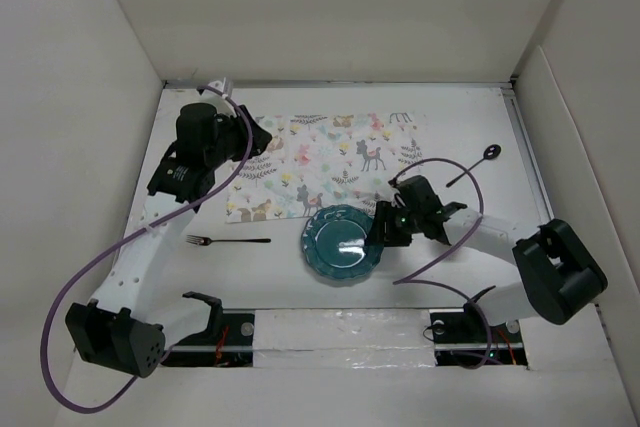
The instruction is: Set the dinner table for one person
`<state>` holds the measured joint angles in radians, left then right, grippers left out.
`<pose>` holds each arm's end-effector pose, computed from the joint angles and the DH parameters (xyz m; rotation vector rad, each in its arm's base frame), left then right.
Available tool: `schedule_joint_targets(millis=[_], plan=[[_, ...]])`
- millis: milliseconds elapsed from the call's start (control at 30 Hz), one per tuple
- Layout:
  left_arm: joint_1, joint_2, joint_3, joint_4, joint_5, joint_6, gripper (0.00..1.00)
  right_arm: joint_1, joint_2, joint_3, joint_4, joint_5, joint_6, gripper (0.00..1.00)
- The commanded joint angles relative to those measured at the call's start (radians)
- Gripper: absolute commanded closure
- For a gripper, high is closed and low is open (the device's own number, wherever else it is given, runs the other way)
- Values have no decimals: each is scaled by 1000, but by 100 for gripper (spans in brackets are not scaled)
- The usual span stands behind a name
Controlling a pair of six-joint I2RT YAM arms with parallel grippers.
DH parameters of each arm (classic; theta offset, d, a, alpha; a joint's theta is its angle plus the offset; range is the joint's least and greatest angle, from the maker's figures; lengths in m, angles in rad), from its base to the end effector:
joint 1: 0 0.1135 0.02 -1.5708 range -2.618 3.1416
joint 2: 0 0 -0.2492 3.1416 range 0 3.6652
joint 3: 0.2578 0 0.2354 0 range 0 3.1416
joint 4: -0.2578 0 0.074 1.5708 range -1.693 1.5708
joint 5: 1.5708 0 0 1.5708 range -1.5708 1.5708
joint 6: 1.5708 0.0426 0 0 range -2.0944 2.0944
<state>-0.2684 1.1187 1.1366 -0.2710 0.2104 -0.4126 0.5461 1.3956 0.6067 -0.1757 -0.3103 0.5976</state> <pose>0.2383 -0.0748 0.3728 0.0177 1.8704 -0.6676 0.2025 0.1383 0.1455 -0.0621 2.6844 0.8066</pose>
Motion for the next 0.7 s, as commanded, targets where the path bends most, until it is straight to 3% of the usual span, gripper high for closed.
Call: schedule_joint_targets(millis=[0, 200, 233, 300, 433, 533, 667], plan=[[3, -40, 23, 0, 15, 15, 69, 12, 25, -28, 102, 16, 28, 46], [3, -23, 57, -30, -3, 17, 69, 12, 63, -68, 166, -7, 31, 57], [3, -26, 60, -27, -8, 14, 69, 12, 71, -83, 203, -1, 36, 65], [3, -30, 60, -24, -9, 11, 69, 12, 74, -88, 209, 0, 41, 69], [3, -26, 63, -30, -31, 3, 69, 12, 88, -107, 226, 5, 51, 89], [3, -28, 61, -33, -49, -3, 69, 12, 42, -119, 203, 5, 53, 99], [3, -33, 60, -45, -78, -8, 69, 21, -104, -79, 59, -4, 27, 100]])
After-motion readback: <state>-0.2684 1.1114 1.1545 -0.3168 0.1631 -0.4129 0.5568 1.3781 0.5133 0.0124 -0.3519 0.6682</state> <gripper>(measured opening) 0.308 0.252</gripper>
